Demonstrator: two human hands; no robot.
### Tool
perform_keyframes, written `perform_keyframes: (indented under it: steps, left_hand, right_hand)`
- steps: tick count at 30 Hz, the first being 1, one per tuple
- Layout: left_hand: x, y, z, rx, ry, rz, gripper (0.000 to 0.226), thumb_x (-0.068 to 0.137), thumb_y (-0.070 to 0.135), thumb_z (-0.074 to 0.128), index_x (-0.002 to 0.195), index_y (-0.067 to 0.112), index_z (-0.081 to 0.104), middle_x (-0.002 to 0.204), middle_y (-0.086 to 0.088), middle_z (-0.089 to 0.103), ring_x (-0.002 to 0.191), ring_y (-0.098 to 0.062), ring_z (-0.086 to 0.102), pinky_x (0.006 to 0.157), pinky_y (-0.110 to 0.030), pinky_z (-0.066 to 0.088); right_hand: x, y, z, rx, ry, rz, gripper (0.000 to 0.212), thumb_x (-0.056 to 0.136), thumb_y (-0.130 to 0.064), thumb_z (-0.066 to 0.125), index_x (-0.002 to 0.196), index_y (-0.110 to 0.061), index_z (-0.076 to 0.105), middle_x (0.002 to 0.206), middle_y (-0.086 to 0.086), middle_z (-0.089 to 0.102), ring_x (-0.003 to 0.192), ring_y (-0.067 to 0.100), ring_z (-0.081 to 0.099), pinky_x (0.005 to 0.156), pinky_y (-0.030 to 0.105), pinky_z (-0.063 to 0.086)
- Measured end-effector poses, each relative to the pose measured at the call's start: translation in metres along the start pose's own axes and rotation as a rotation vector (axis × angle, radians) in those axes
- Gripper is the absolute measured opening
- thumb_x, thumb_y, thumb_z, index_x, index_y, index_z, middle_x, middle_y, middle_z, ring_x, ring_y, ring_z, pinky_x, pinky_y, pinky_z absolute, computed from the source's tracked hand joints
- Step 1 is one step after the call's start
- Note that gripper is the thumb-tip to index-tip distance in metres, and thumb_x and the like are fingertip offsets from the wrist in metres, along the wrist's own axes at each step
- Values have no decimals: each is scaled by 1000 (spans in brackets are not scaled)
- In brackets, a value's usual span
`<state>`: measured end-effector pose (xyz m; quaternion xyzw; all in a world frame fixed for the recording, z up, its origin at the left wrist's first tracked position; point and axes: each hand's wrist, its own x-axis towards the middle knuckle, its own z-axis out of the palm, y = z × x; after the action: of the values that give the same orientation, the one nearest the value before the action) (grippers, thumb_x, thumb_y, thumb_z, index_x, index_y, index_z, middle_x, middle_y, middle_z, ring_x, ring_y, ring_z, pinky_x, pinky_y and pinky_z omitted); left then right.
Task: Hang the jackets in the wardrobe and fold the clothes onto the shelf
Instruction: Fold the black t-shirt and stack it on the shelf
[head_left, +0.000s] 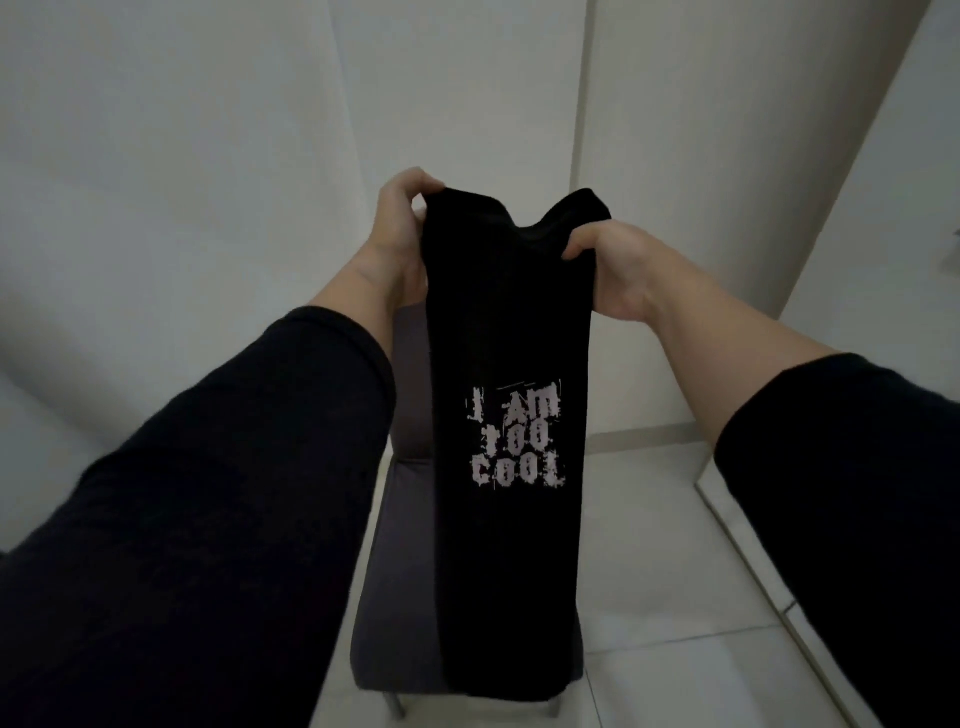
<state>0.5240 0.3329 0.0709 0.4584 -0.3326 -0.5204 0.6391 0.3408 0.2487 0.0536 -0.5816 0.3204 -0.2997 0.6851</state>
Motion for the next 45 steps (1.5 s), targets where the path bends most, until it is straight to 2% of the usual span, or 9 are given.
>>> perform_keyframes:
  steps: [9,14,18,23,26,30,35,40,45]
  left_hand:
    - [29,29,-19,1,-70,91,48,85,50,41,85,5,57,84,-7,57,74,-26,59,69,-34,48]
    - [17,13,-34,78,-102,-9,54,81,54,47,99,5,60,101,-8,55,90,-28,55,78,-37,44]
    - [-11,-27,-43,147,-98,-123,49,82,46,47,75,6,73,83,-6,62,73,-24,60,68,-29,45]
    - [-64,-97,-52,56,-27,-238,44,84,39,51,49,15,63,60,0,60,54,-18,59,55,-21,45]
    - [-101,-144,-56,-1,6,-317,36,83,37,53,54,16,54,56,2,55,50,-17,56,53,-21,45]
    - [-147,-204,-62,-47,30,-440,26,79,35,57,61,19,49,62,3,53,54,-17,57,54,-21,47]
    - [-197,-267,-73,-21,14,-571,21,74,33,64,60,20,53,67,1,53,60,-17,57,58,-24,48]
    - [-220,-303,-83,-8,7,-623,23,79,32,62,74,13,74,84,-9,70,84,-27,65,81,-35,51]
    - [-203,-324,-101,-32,62,-618,22,76,30,63,85,11,70,86,-9,69,85,-27,65,82,-37,51]
  right_hand:
    - [42,-22,20,109,16,-105,16,77,1,36,79,-8,50,73,5,53,61,20,55,66,28,47]
    - [29,-2,26,114,-33,-66,19,77,1,34,77,-10,49,70,3,53,60,19,54,64,27,48]
    - [8,42,30,119,-24,51,22,79,0,32,78,-8,53,69,4,55,57,18,58,59,25,51]
    - [-36,113,29,102,-22,202,38,70,-1,39,104,-7,54,92,9,57,82,25,60,76,32,53]
    - [-78,157,30,113,-12,308,30,73,-2,36,97,-7,54,84,7,60,73,23,63,63,27,56]
    - [-132,207,32,124,8,414,29,76,0,35,94,-5,58,84,8,63,76,24,63,62,29,54]
    - [-179,268,33,141,43,540,38,66,-2,41,102,-7,55,95,13,61,89,29,61,77,35,53]
    - [-198,304,32,127,75,590,59,68,-2,43,125,-3,53,120,21,62,109,39,60,90,46,52]
    - [-182,330,28,136,142,610,46,68,-2,44,113,-4,55,105,14,61,100,33,60,72,36,52]
